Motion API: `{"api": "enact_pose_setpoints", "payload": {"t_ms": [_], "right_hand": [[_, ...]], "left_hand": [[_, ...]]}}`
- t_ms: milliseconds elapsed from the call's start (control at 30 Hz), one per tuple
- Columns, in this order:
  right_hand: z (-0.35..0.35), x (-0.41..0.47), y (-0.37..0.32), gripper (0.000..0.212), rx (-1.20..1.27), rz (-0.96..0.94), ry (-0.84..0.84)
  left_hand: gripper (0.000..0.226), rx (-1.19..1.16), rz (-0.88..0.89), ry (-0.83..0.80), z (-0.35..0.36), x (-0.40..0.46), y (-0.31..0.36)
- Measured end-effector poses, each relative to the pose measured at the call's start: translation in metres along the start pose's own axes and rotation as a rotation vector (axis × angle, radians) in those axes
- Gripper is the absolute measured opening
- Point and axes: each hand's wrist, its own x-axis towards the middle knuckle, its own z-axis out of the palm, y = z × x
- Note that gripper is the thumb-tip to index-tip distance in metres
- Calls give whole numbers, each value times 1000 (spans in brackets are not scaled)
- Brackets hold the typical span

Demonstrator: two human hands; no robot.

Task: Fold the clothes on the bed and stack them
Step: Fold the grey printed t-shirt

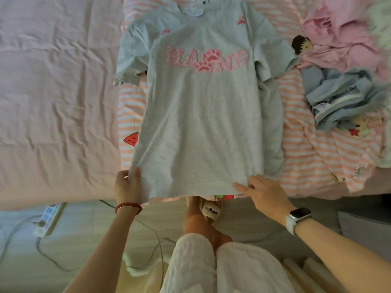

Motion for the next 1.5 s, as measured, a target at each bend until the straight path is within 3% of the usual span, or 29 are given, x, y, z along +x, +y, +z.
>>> {"api": "enact_pose_setpoints", "payload": {"t_ms": [100, 167, 200, 267, 367, 433, 533, 600, 700, 833, 933, 1000, 1100, 1200, 1267, 1400, 1500], "right_hand": [[9, 2, 1, 38, 49, -46, -264], [12, 3, 5, 32, 117, 58, -437], [12, 3, 6, 31, 181, 118, -394], [10, 2, 8, 24, 277, 281, -110], [12, -1, 20, 25, 292, 575, 250], [16, -5, 33, 36, 311, 683, 278], [25, -14, 46, 47, 377, 656, 34], [32, -20, 54, 45, 265, 576, -114], [41, -22, 67, 41, 89, 551, -223], [41, -21, 71, 5, 172, 542, -2], [38, -26, 68, 15, 297, 666, 95], [39, -30, 62, 12, 268, 609, 85], [44, -22, 53, 30, 174, 565, 16], [47, -4, 54, 17, 159, 612, 18], [46, -3, 59, 10, 336, 760, 159], [39, -47, 71, 8, 780, 1201, 634], [31, -80, 79, 13, 841, 1289, 662]], "left_hand": [[30, 154, -76, 86, -2, 12, -6], [28, 268, -136, 38, 2, 16, -5], [27, 303, -155, 23, 5, 16, -2], [28, 365, -115, 58, 12, 10, 6], [49, 473, 209, 122, 26, -14, 17], [57, 552, 439, 27, 40, -33, 23], [61, 667, 618, -258, 65, -53, 31], [63, 782, 663, -422, 83, -58, 32], [64, 899, 681, -522, 103, -60, 37], [65, 972, 773, -521, 117, -64, 47], [65, 940, 829, -528, 125, -69, 56], [64, 939, 833, -548, 131, -71, 60], [64, 954, 811, -567, 135, -76, 63], [63, 993, 821, -556, 136, -80, 63], [63, 1005, 844, -545, 136, -82, 65], [65, 1039, 923, -548, 142, -85, 66], [67, 1088, 975, -581, 152, -88, 65]]}}
